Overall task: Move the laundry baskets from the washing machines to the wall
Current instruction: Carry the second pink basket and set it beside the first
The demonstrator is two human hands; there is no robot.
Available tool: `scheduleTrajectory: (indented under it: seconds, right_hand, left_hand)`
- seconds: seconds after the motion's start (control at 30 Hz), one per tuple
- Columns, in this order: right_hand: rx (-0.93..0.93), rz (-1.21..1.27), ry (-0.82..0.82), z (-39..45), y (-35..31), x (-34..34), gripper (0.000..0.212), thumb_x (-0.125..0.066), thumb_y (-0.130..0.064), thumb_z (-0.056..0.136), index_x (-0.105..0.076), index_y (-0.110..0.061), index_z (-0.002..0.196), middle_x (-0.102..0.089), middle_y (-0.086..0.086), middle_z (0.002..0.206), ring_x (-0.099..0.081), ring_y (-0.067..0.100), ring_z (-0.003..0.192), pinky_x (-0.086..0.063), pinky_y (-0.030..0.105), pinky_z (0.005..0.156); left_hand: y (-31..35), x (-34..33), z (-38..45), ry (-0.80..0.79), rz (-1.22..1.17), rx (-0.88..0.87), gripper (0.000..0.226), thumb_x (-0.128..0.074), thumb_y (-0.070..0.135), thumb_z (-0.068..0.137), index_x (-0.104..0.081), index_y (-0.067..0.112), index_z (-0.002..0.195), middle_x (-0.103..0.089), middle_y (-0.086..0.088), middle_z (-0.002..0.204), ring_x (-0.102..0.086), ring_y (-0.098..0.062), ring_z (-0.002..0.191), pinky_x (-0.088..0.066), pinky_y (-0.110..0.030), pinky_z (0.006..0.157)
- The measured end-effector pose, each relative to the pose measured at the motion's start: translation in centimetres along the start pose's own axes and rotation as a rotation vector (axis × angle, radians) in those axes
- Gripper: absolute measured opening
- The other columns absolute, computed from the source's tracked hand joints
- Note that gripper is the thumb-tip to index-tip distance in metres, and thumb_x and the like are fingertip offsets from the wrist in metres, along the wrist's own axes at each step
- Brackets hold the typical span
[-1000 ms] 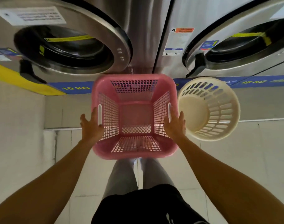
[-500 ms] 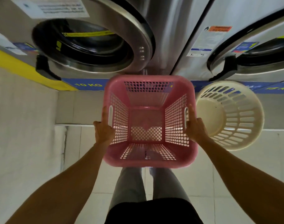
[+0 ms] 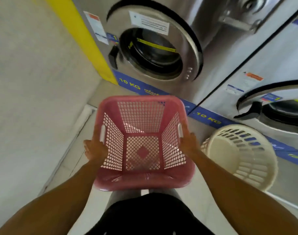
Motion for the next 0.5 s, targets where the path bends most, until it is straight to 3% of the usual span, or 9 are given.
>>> scheduleTrajectory:
  seconds: [0.13, 0.27, 0.4, 0.5]
  right_hand:
    - [0.134, -0.133, -0.064, -0.7, -6.6, -1.1, 0.086, -0.047, -0.012, 0.1, 0.005, -0.053, 0.156, -0.051, 0.017, 0.102, -0.054, 0.028, 0.069, -0.047, 0.037, 0.063]
    - [0.28, -0.218, -0.137, -2.3, -12.0, -4.2, 0.096, -0.047, -0.008, 0.097, 0.014, -0.062, 0.148, -0.052, 0.028, 0.118, -0.066, 0.037, 0.081, -0.059, 0.045, 0.074]
    - [0.413, -0.382, -0.162, -6.3, -17.5, -6.7, 0.09, -0.05, -0.013, 0.098, 0.007, -0.051, 0.156, -0.05, 0.024, 0.123, -0.064, 0.043, 0.104, -0.052, 0.045, 0.086]
    - [0.509, -0.453, -0.163, -10.3, -21.1, -9.7, 0.088, -0.047, -0.014, 0.097, 0.008, -0.052, 0.155, -0.051, 0.025, 0.125, -0.063, 0.044, 0.105, -0.051, 0.048, 0.091]
  left_hand:
    - [-7.4, 1.5, -2.3, 0.041, -0.082, 0.134, 0.076, -0.057, 0.028, 0.092, -0.009, 0.061, 0.142, -0.053, -0.023, 0.11, -0.058, -0.041, 0.09, -0.051, -0.043, 0.068]
    - [-14.9, 2.6, -5.5, 0.098, -0.257, 0.26, 0.073, -0.052, 0.043, 0.093, -0.001, 0.071, 0.137, -0.06, -0.022, 0.1, -0.059, -0.024, 0.061, -0.049, -0.025, 0.049]
    - [-22.1, 2.9, -9.7, 0.161, -0.307, 0.367, 0.072, -0.05, 0.036, 0.097, -0.001, 0.065, 0.141, -0.058, -0.02, 0.114, -0.041, -0.012, 0.065, -0.033, -0.019, 0.053]
    - [-27.9, 3.2, -13.4, 0.221, -0.341, 0.461, 0.073, -0.047, 0.025, 0.098, -0.003, 0.064, 0.142, -0.057, -0.018, 0.115, -0.034, -0.013, 0.064, -0.028, -0.021, 0.051]
Point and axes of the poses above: each hand's wrist, its own z-axis towards the middle knuckle, its own x-axis out of the back of the hand, y = z × x, the point moved 6 cm from there along z, towards the middle knuckle
